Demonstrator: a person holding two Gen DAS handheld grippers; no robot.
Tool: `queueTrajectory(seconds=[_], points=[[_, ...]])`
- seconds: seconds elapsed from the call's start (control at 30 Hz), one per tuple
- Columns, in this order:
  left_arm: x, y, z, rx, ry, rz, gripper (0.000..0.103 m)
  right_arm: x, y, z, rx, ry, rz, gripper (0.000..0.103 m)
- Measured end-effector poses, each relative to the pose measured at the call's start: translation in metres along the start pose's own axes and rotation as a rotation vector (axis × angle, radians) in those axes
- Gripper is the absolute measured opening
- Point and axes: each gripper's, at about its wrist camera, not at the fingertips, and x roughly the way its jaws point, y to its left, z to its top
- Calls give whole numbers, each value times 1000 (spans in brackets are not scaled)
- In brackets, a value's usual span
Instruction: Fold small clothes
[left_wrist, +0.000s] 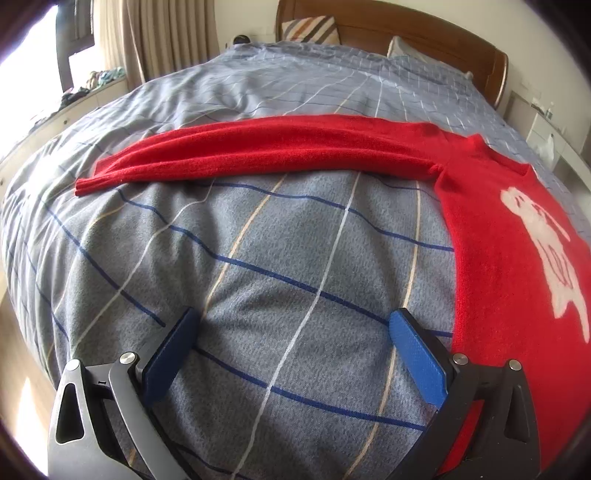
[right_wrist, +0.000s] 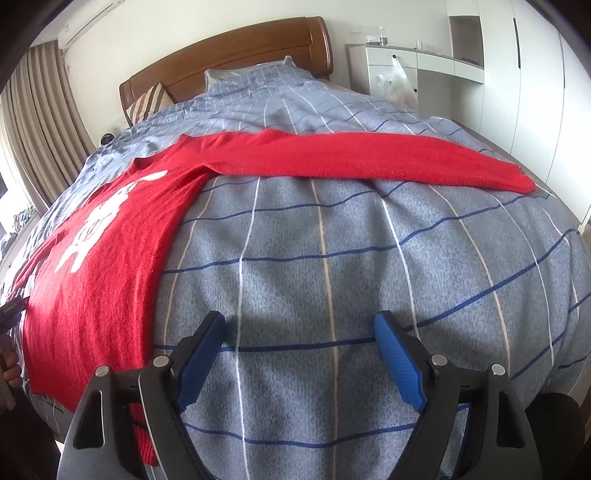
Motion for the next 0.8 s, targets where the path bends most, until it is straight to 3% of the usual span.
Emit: queueTrajectory(seconds=[0.8], points=[[-3,-3,-3,18,-23,-5,103,5,6,-2,-17,15,-7,93]])
